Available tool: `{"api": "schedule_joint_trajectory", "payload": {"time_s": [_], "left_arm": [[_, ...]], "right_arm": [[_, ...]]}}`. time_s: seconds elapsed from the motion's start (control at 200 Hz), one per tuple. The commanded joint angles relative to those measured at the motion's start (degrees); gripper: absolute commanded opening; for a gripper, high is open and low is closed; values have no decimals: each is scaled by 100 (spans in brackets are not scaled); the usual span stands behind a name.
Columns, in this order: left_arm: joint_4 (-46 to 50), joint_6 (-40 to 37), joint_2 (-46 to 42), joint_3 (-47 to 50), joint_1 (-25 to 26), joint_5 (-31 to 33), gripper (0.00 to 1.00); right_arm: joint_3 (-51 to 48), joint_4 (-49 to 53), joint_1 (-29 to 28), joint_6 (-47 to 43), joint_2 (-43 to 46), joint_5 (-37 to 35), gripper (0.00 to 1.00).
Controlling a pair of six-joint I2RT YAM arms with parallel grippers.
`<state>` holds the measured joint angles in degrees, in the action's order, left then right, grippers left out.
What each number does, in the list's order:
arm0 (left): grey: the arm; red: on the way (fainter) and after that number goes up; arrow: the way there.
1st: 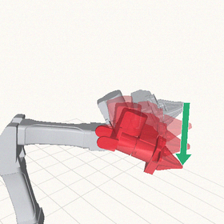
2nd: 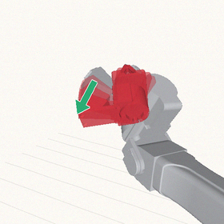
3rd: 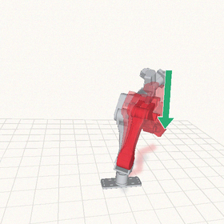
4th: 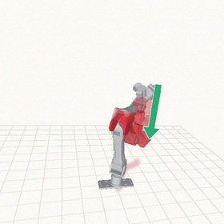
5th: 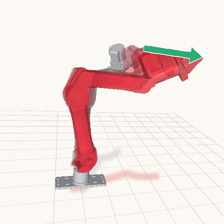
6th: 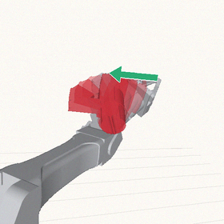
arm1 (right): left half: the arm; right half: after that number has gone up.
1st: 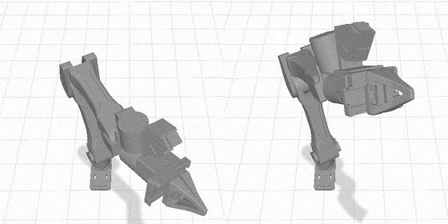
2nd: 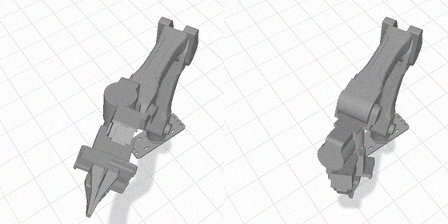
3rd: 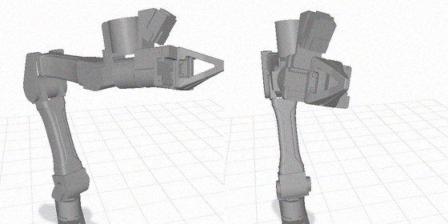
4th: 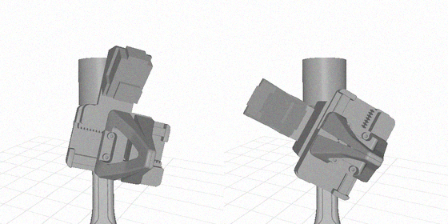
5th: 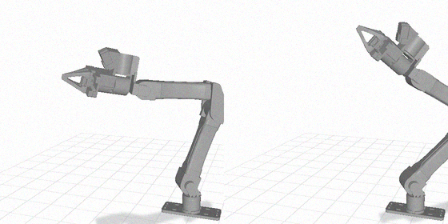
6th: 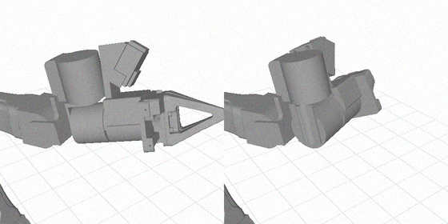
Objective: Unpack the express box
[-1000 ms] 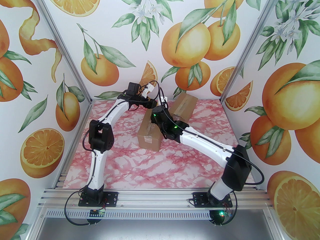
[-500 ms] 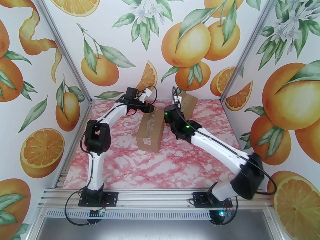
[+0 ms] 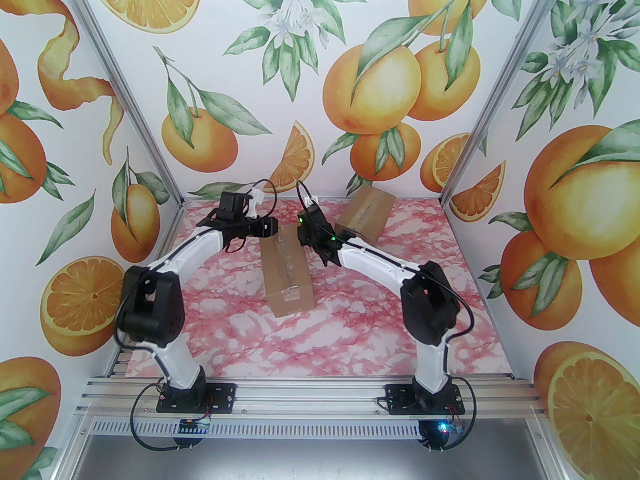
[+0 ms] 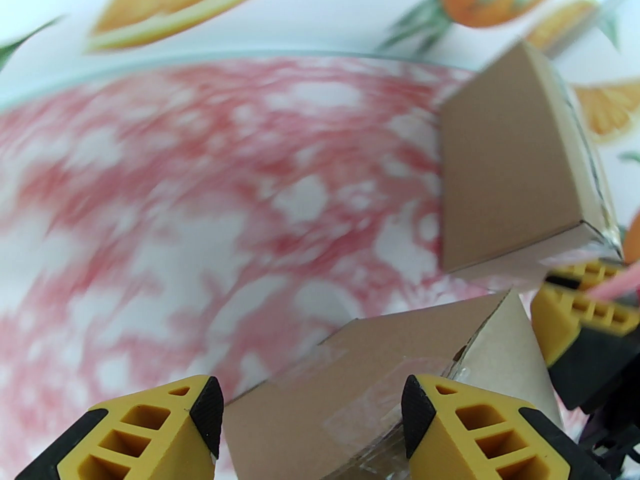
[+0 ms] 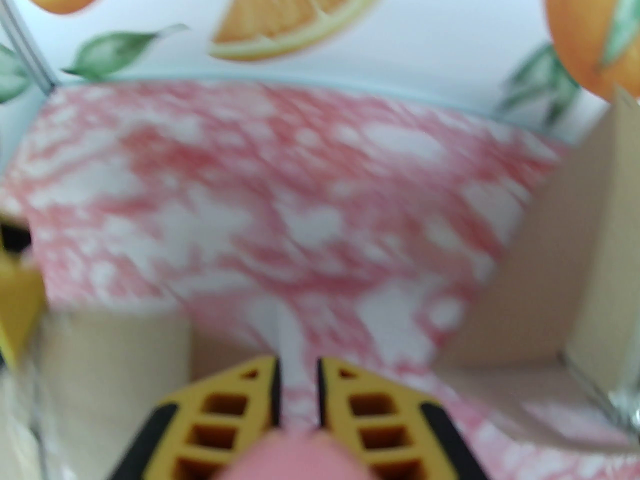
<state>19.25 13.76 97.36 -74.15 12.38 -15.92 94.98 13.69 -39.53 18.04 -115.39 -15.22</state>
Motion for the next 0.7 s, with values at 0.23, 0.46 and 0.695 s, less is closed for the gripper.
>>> {"api": "schedule_joint_trajectory", "payload": {"time_s": [0.23, 0.46, 0.695], "left_arm": [[314, 688, -1250, 758, 28, 1379, 70], [1046, -741, -402, -639, 19, 1069, 72], [1238, -1066, 661, -1719, 3, 147, 73]], "right_arm": [[1037, 28, 177, -379, -249, 551, 0], [-844, 384, 208, -718, 1536, 336, 0], [-3238, 273, -557, -1525, 3356, -136, 0]]}}
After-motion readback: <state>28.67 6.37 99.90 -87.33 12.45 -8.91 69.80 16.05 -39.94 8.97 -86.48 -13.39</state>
